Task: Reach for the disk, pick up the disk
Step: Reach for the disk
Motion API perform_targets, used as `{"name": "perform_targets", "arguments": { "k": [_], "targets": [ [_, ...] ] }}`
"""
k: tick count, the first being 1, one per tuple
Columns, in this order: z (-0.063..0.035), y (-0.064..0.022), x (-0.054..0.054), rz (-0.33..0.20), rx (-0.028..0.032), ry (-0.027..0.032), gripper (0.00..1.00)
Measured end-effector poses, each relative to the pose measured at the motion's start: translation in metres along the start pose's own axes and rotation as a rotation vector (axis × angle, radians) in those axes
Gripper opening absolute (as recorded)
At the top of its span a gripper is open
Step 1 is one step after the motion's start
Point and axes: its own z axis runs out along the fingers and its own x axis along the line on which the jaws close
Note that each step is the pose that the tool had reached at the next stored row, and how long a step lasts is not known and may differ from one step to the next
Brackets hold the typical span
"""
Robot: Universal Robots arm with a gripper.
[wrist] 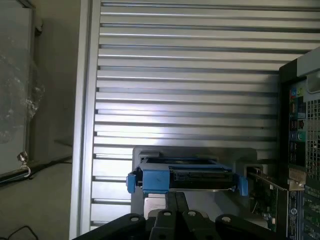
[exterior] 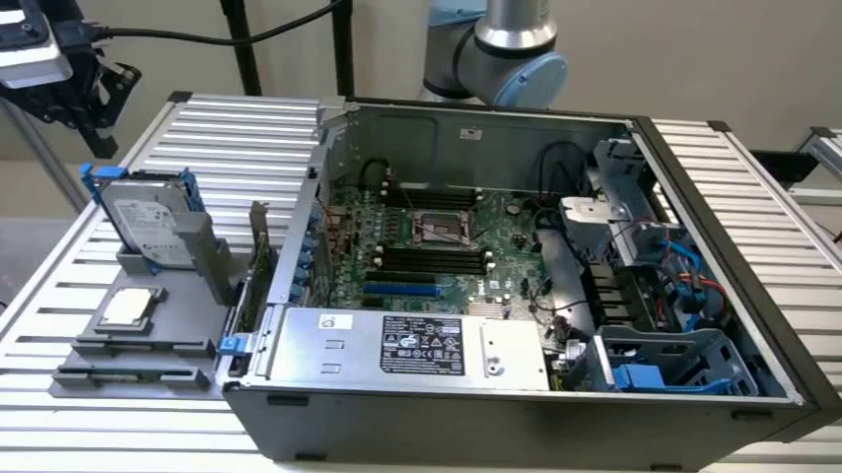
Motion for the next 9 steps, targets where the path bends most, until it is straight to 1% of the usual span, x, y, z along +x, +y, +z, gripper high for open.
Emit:
{"name": "perform_targets", "arguments": {
  "k": [9],
  "targets": [
    [0.0000, 0.0000, 0.0000, 0.000, 0.0000, 0.0000, 0.11]
  ]
}}
